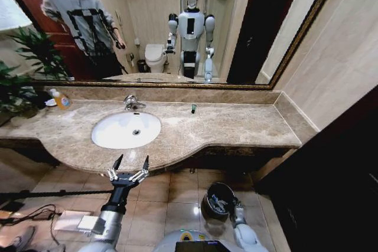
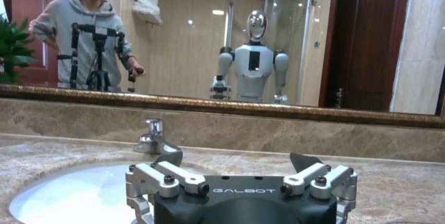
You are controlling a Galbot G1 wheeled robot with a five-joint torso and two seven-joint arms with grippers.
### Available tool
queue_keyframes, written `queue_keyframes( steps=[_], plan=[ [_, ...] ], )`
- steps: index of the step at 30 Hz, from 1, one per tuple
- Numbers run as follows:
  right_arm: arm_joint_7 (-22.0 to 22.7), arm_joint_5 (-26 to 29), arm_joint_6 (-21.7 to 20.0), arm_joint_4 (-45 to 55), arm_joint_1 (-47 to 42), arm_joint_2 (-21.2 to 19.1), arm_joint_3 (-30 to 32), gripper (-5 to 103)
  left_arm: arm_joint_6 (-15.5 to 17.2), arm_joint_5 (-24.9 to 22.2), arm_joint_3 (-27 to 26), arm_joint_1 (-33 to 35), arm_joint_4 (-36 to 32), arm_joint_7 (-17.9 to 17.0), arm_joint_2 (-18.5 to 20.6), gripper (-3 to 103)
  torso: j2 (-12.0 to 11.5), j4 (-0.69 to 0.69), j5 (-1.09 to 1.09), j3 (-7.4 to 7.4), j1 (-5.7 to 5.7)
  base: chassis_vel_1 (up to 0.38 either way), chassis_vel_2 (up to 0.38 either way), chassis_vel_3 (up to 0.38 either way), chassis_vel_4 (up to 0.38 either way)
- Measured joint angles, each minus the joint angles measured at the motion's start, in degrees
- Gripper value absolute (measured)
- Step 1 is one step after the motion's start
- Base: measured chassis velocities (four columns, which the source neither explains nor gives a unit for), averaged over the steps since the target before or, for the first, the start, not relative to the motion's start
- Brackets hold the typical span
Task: Pick up the trash from the sink and place it in the trash bin.
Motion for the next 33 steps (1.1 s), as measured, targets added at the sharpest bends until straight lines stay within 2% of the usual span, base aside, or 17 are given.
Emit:
queue_keyframes(
  steps=[1, 4, 10, 13, 18, 22, 24, 27, 33],
  plan=[
    [0.0, 0.0, 0.0, 0.0, 0.0, 0.0, 0.0, 100, 0.0, 0.0, 0.0, 0.0, 0.0, 0.0, 0.0, 100, 0.0, 0.0, 0.0, 0.0, 0.0, 0.0, 0.0, 0.0, 0.0],
    [1.2, -4.2, 2.8, 10.1, -5.4, 1.2, 3.0, 100, 0.0, 0.0, 0.0, 0.0, 0.0, 0.0, 0.0, 100, 0.0, 0.0, -0.01, 0.0, 0.0, 0.0, 0.0, 0.0, 0.0],
    [1.4, -4.2, 3.2, 21.7, -12.7, 1.7, 4.5, 100, 0.0, 0.0, 0.0, 0.0, 0.0, 0.0, 0.0, 100, 0.0, 0.0, 0.0, 0.0, 0.0, 0.0, 0.0, 0.0, 0.0],
    [1.3, -2.8, 2.5, 29.9, -16.0, 1.7, 4.7, 100, 0.0, 0.0, 0.0, 0.0, 0.0, 0.0, 0.0, 100, 0.0, -0.01, -0.01, 0.0, 0.0, 0.0, 0.0, 0.0, 0.0],
    [0.7, -1.1, -0.2, 37.1, -16.3, 1.6, 3.8, 100, 0.0, 0.0, 0.0, 0.0, 0.0, 0.0, 0.0, 100, 0.0, 0.0, -0.01, 0.0, 0.0, 0.0, 0.0, 0.0, 0.0],
    [-1.6, 2.1, -5.2, 42.6, -11.1, 1.3, 1.3, 100, 0.0, 0.0, 0.0, 0.0, 0.0, 0.0, 0.0, 100, 0.0, 0.0, 0.0, 0.0, 0.0, 0.0, 0.0, 0.0, 0.0],
    [-2.0, 3.1, -6.2, 43.4, -9.3, 0.7, 0.6, 100, 0.0, 0.0, 0.0, 0.0, 0.0, 0.0, 0.0, 100, 0.0, 0.0, -0.02, 0.01, 0.0, 0.0, 0.0, 0.0, 0.0],
    [-3.2, 4.6, -9.9, 43.6, -2.5, -1.9, -1.7, 100, 0.0, 0.0, 0.0, 0.0, 0.0, 0.0, 0.0, 100, 0.0, 0.0, -0.01, 0.01, 0.01, 0.0, 0.0, 0.0, 0.0],
    [-2.9, 8.7, -14.2, 40.1, 5.9, -6.3, -6.1, 100, 0.0, 0.0, 0.0, 0.0, 0.0, 0.0, 0.0, 100, 0.0, 0.0, -0.01, 0.01, 0.01, 0.0, 0.0, 0.0, 0.0]
  ],
)
